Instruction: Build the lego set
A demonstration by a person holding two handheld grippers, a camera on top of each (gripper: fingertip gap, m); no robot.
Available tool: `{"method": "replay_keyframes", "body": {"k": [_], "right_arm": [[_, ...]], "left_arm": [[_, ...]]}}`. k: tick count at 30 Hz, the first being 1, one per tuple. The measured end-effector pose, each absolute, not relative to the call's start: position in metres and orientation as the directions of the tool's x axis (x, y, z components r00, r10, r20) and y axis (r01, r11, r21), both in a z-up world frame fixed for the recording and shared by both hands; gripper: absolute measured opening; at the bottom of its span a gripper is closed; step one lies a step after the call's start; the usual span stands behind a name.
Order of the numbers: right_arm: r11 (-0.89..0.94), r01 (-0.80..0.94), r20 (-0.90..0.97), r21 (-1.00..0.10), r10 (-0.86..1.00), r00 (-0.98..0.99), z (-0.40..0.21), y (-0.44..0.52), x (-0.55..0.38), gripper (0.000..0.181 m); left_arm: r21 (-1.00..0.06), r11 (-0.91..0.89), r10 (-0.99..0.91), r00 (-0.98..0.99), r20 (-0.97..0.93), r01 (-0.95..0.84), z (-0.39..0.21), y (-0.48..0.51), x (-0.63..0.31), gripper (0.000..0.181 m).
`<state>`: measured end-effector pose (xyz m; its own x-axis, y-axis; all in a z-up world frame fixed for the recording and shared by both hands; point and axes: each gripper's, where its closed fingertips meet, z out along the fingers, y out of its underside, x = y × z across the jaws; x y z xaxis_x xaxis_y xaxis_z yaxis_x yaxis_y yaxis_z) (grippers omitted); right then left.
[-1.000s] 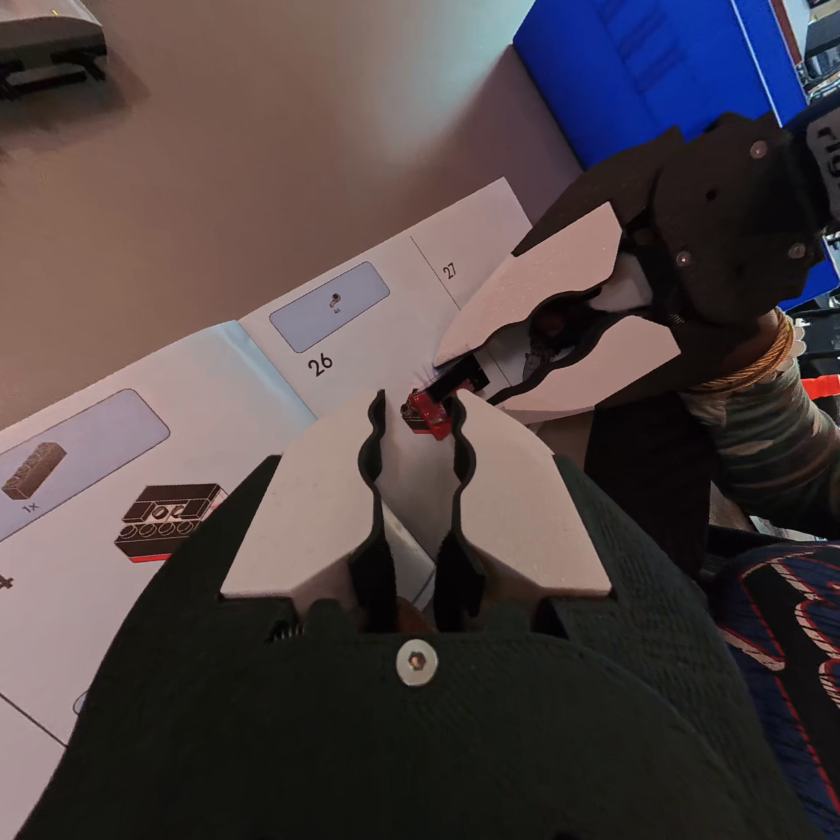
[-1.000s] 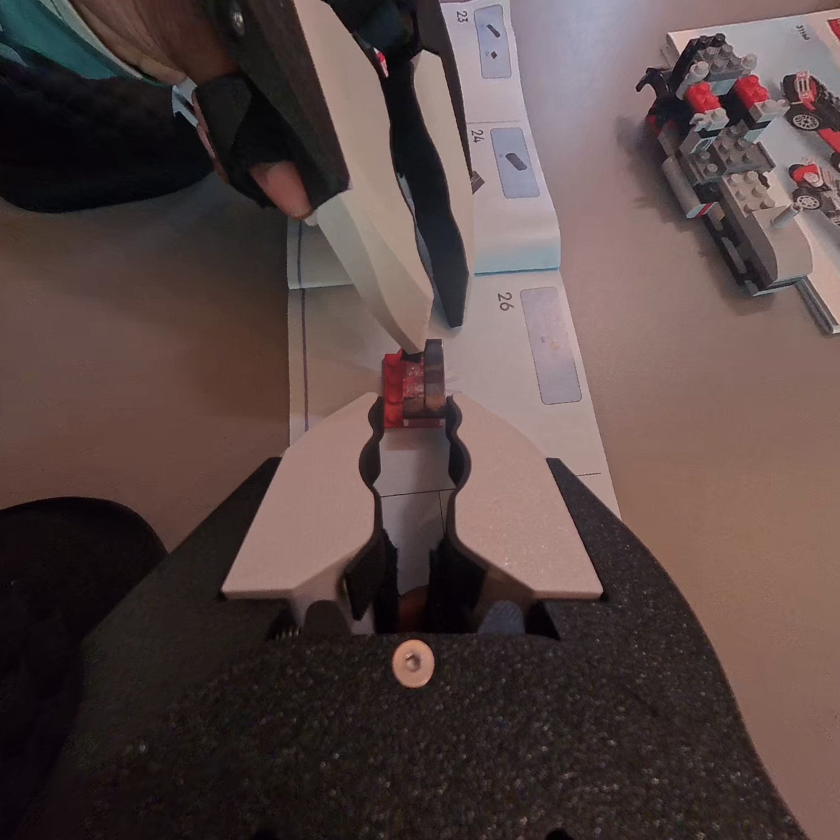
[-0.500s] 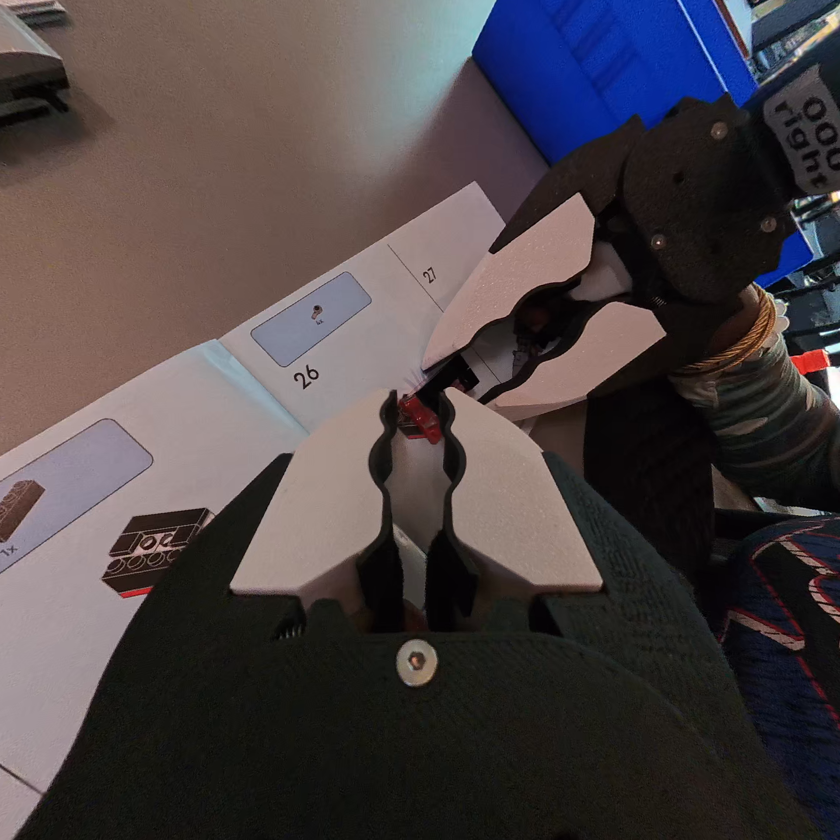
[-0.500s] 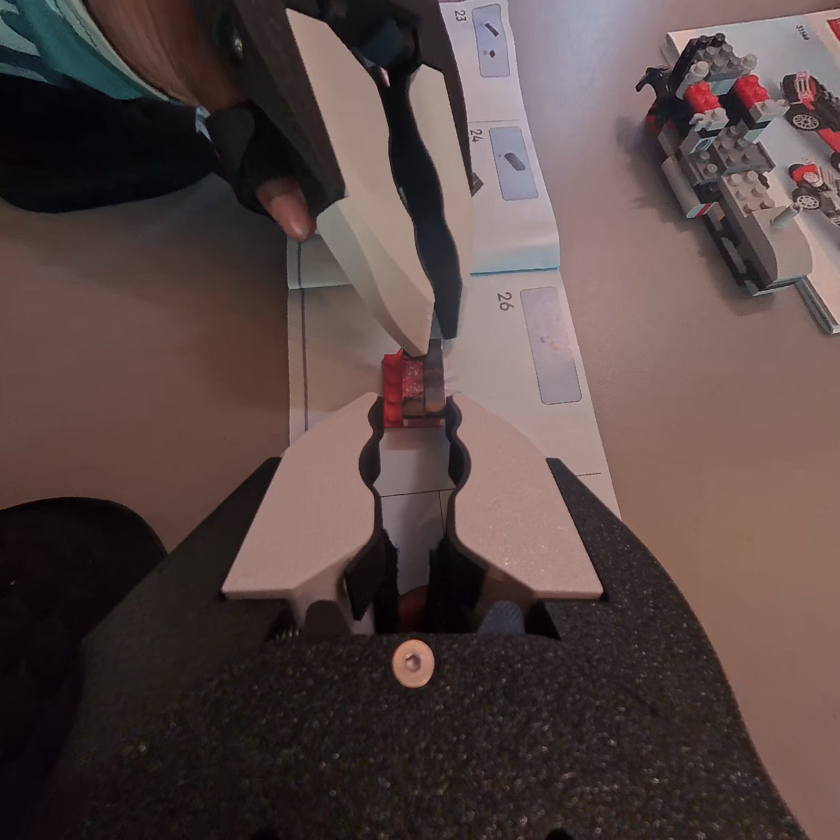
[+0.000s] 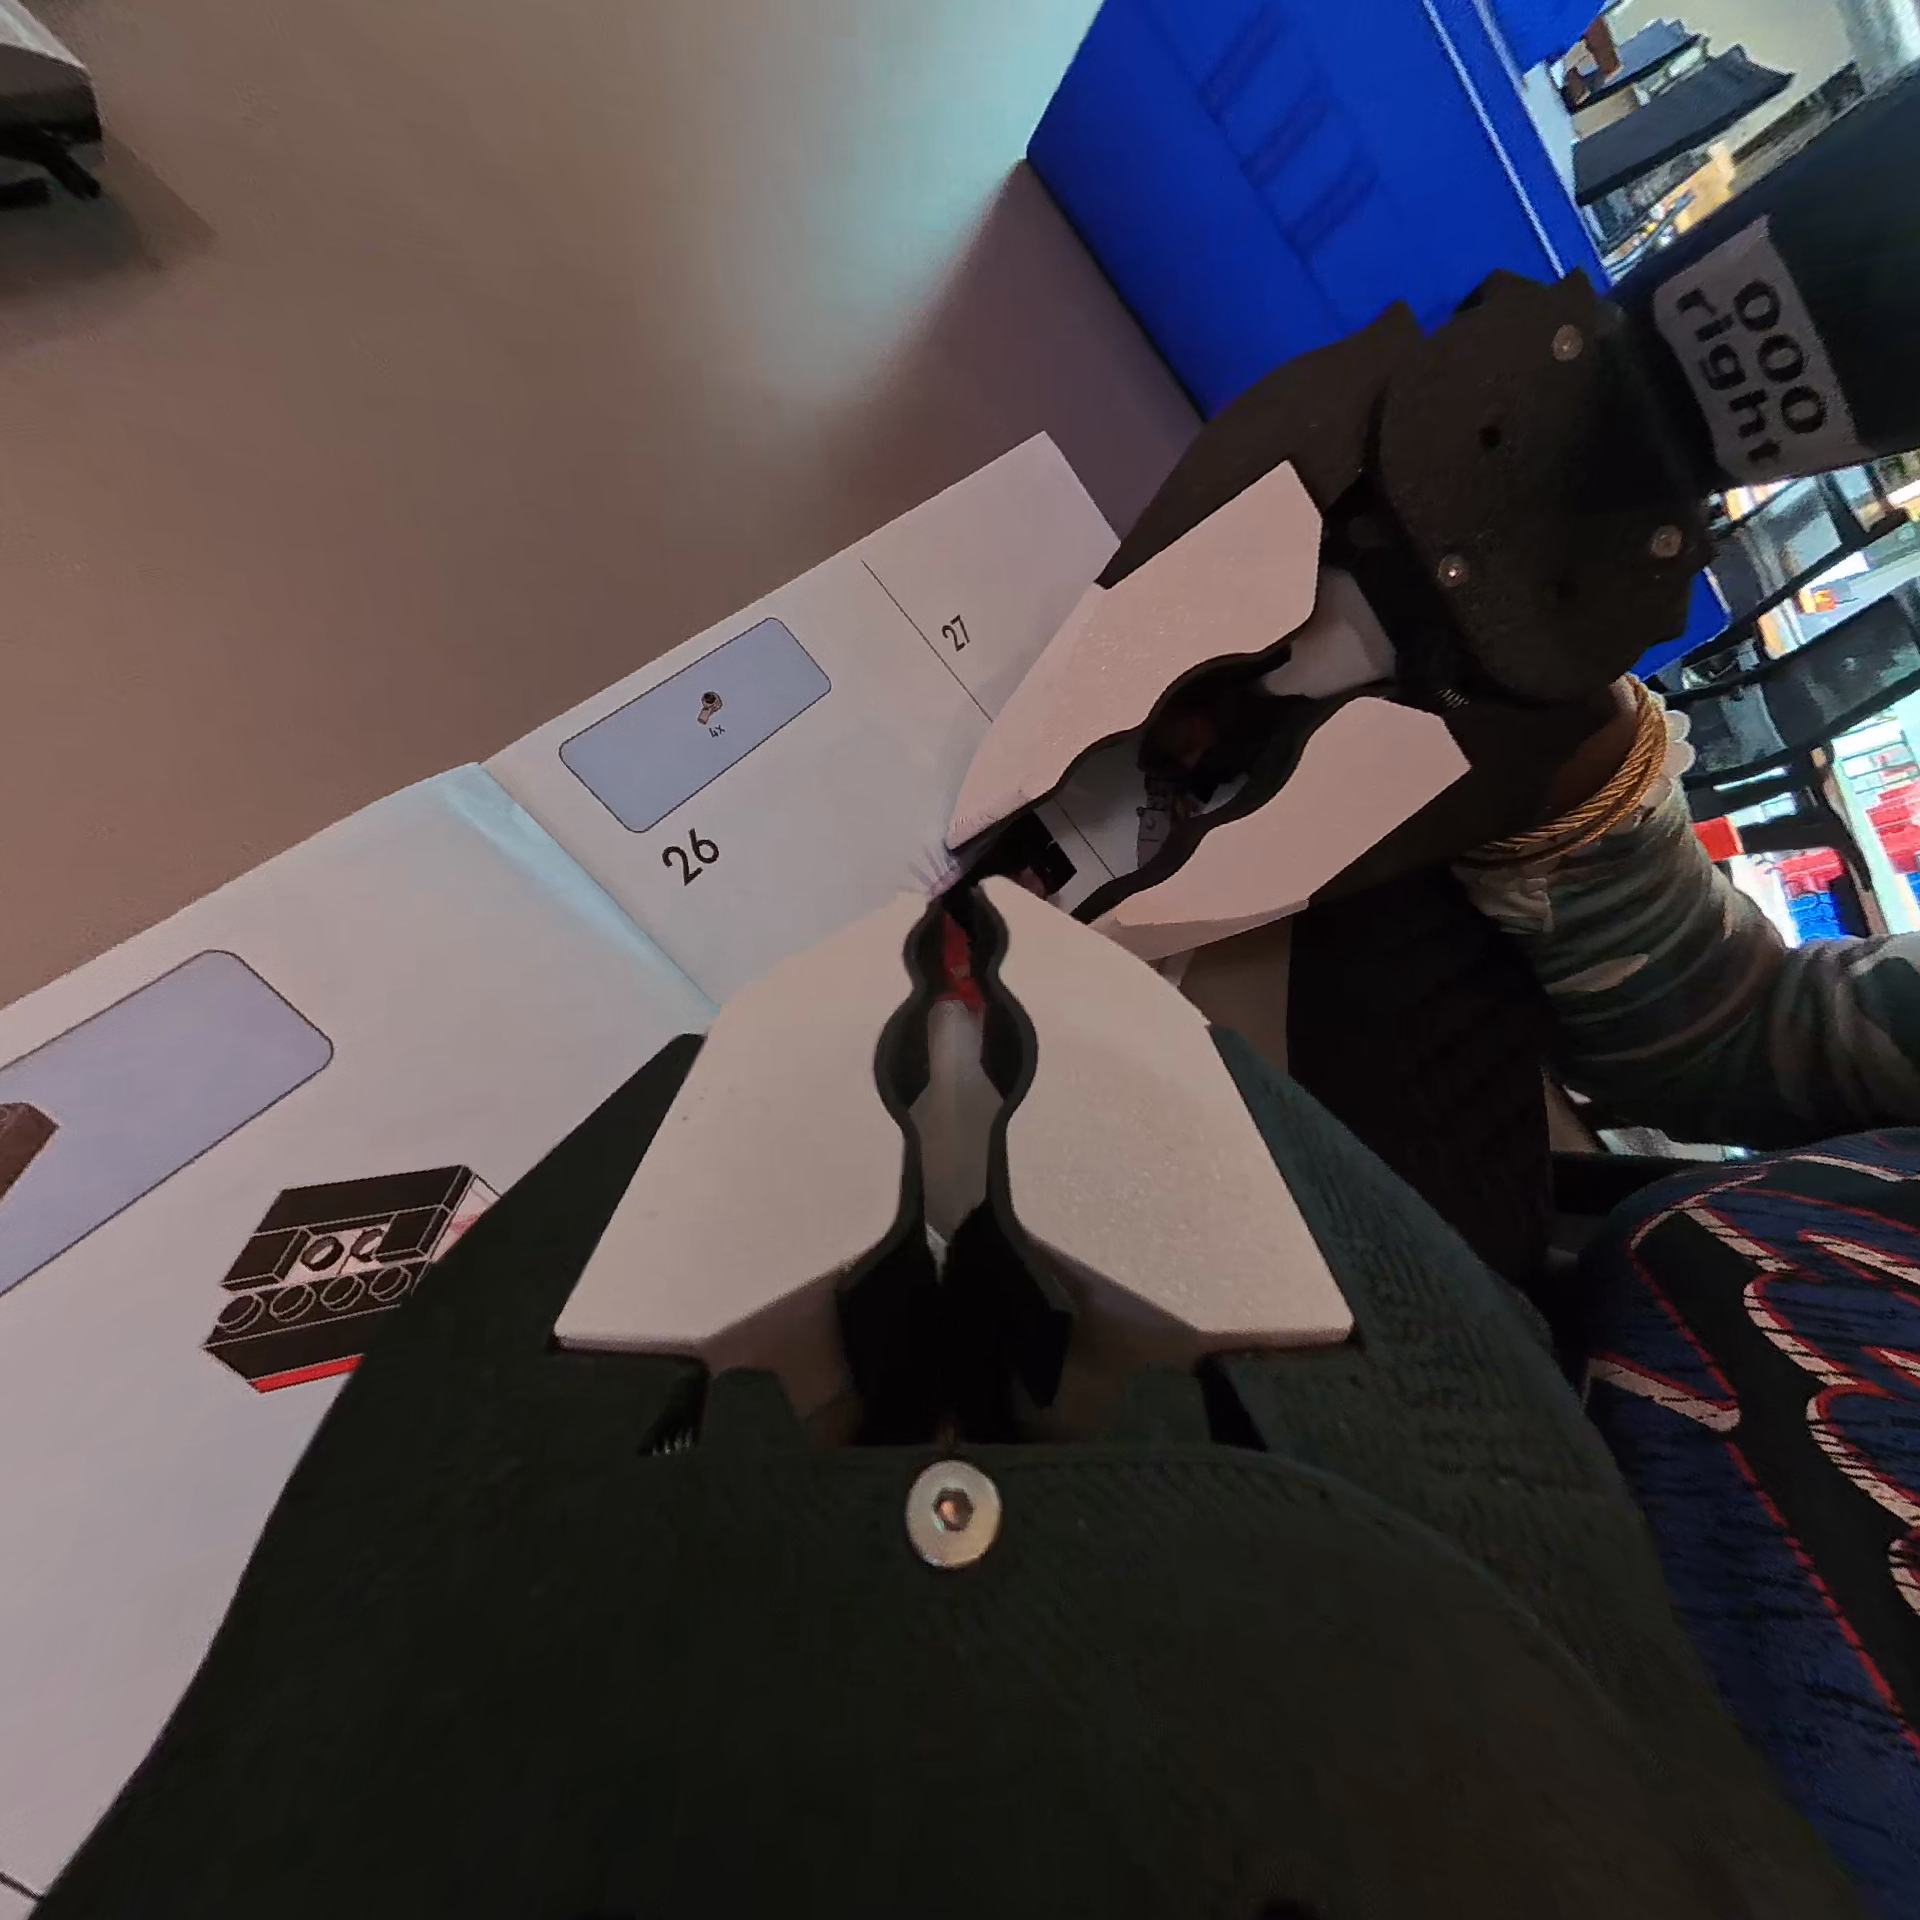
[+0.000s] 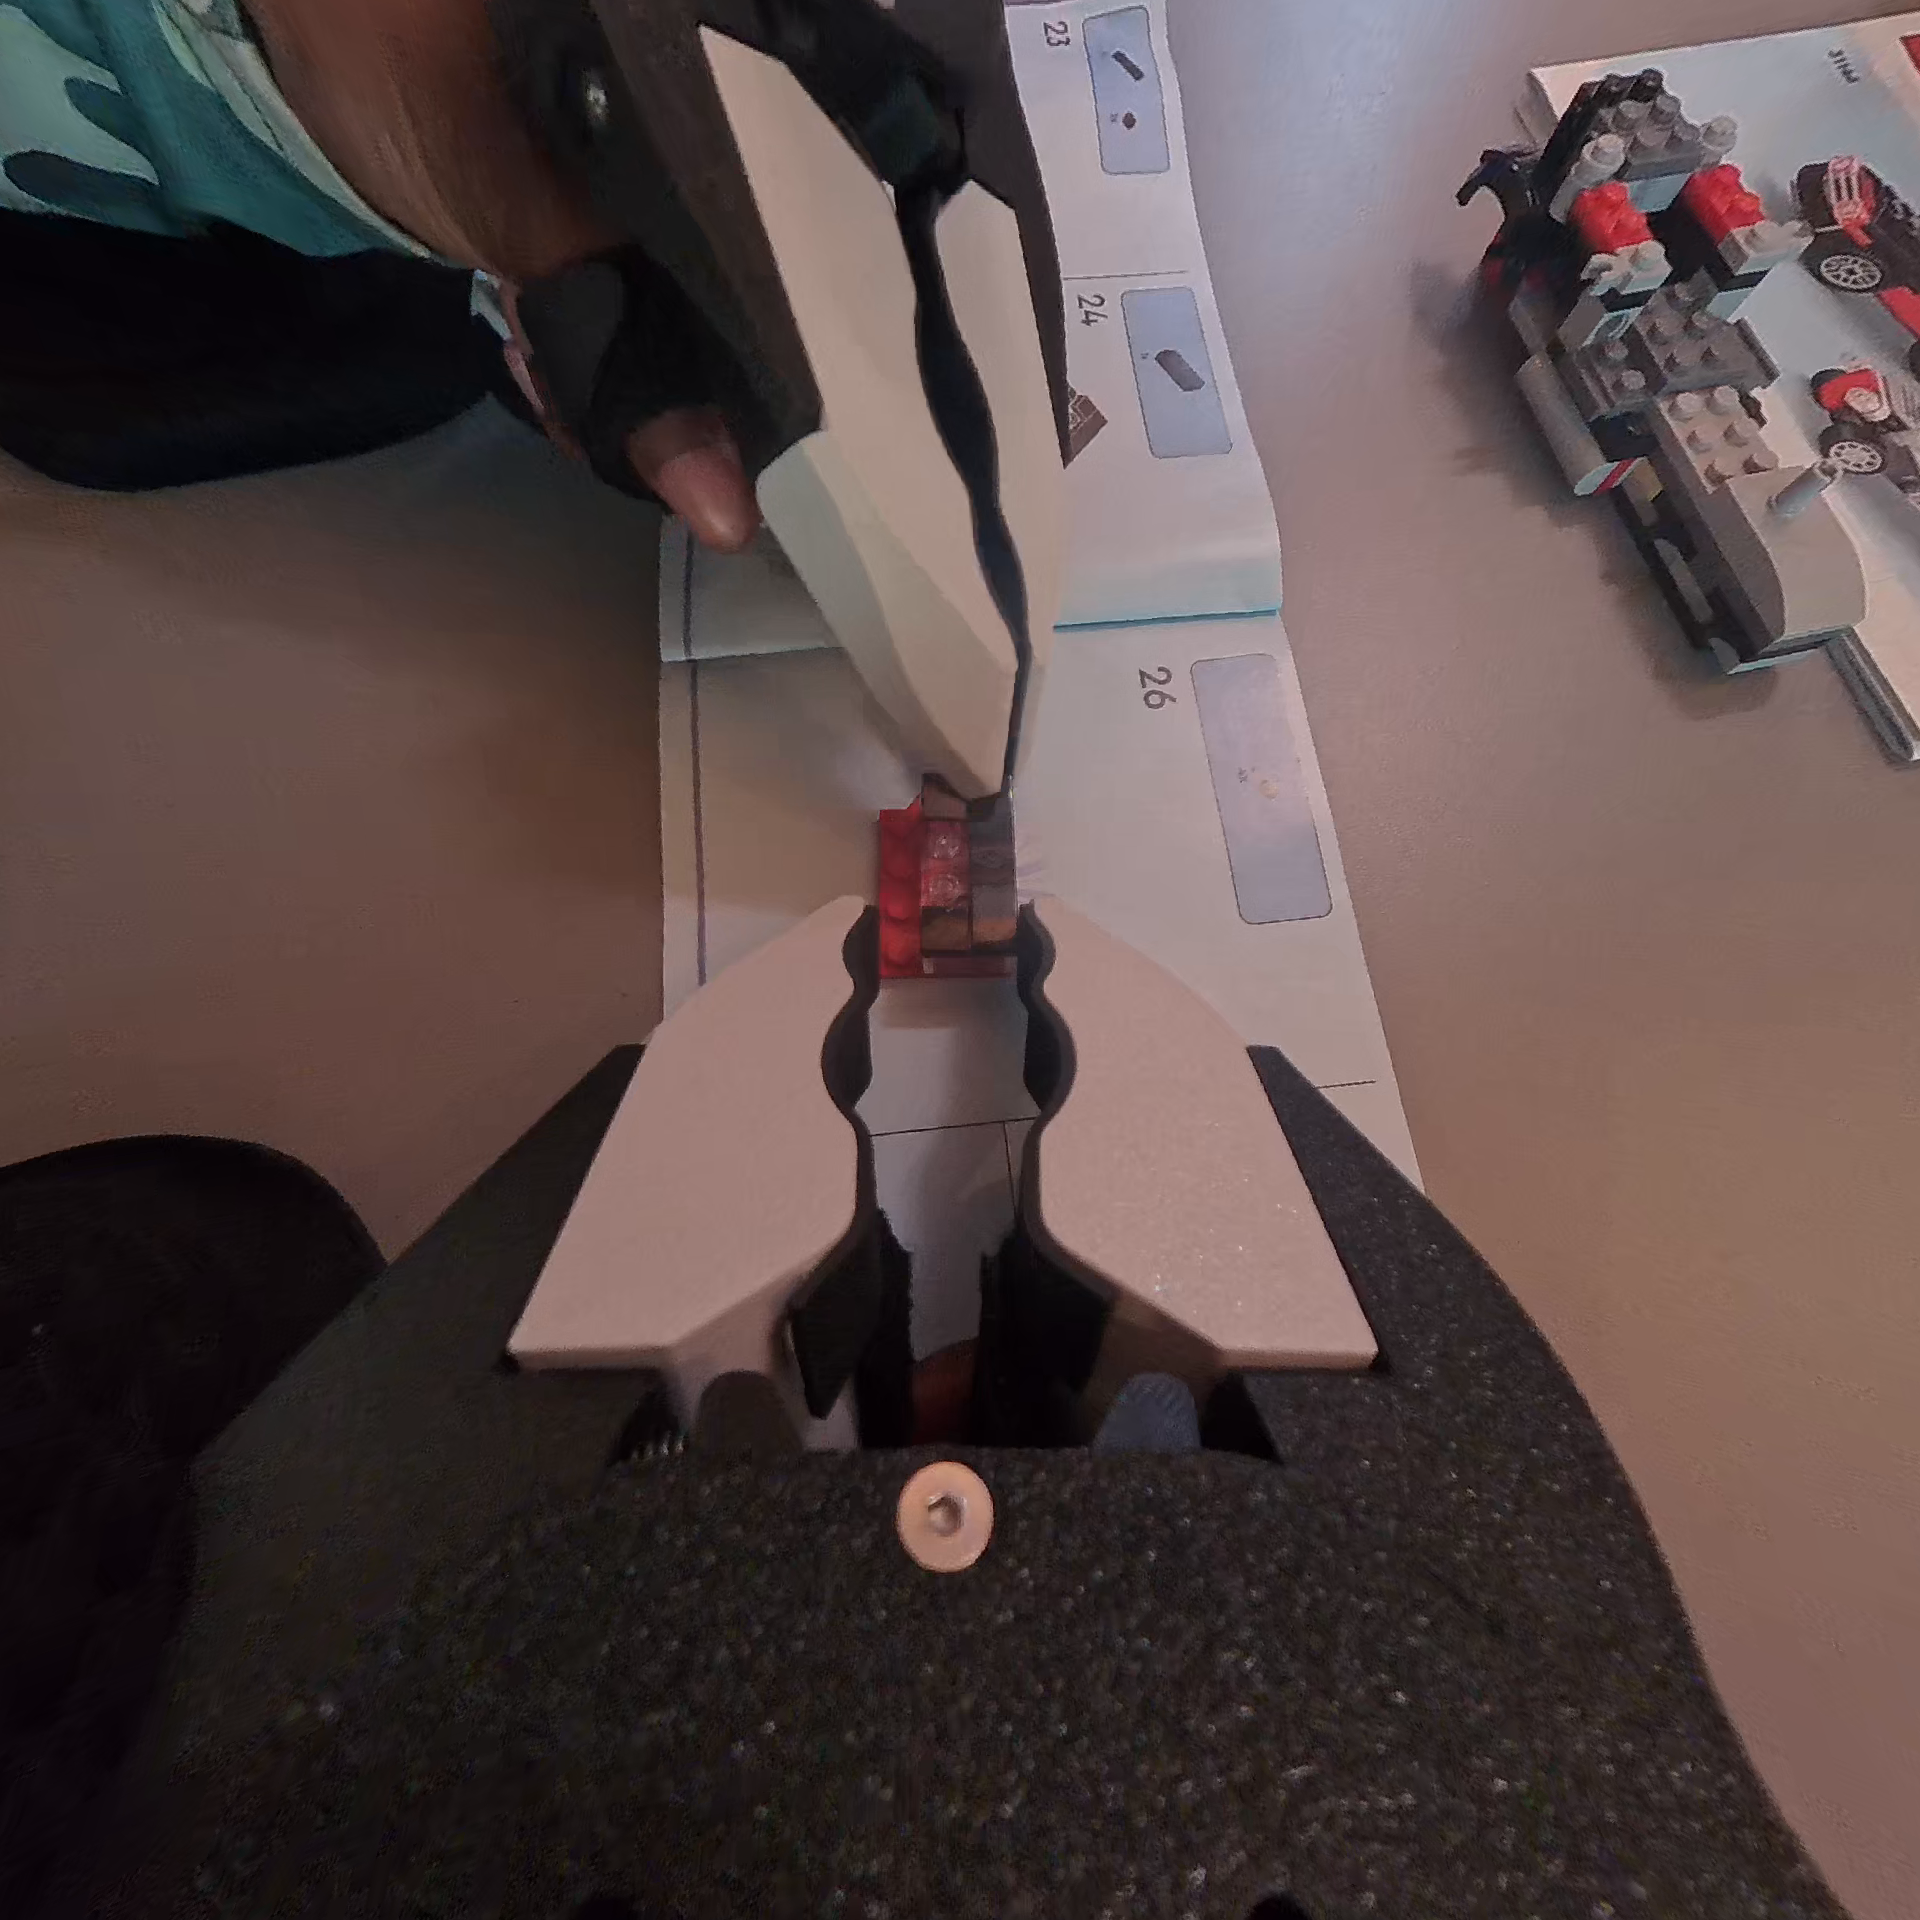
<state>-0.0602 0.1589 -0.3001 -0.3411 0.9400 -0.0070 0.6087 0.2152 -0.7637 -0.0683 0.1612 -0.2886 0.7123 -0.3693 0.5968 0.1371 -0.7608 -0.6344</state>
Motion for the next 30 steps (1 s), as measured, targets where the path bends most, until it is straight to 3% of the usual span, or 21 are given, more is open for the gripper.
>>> {"method": "replay_keyframes", "body": {"k": [13,19,23,30], "right_arm": [[0.212,0.609,-0.01,-0.764,0.94,-0.34,-0.3,0.159,-0.06,0.025],[0.212,0.609,-0.01,-0.764,0.94,-0.34,-0.3,0.158,-0.059,0.025],[0.212,0.609,-0.01,-0.764,0.94,-0.34,-0.299,0.158,-0.059,0.025],[0.21,0.61,-0.013,-0.764,0.94,-0.34,-0.299,0.158,-0.059,0.025]], "left_arm": [[-0.697,-0.714,-0.421,0.749,0.511,0.075,-0.284,0.163,-0.072,0.007],[-0.797,-0.588,-0.578,0.761,0.295,-0.138,-0.272,0.157,-0.065,0.0],[-0.77,-0.594,-0.62,0.743,0.252,-0.233,-0.281,0.153,-0.061,0.0],[-0.756,-0.621,-0.598,0.749,0.286,-0.206,-0.282,0.153,-0.062,0.0]]}}
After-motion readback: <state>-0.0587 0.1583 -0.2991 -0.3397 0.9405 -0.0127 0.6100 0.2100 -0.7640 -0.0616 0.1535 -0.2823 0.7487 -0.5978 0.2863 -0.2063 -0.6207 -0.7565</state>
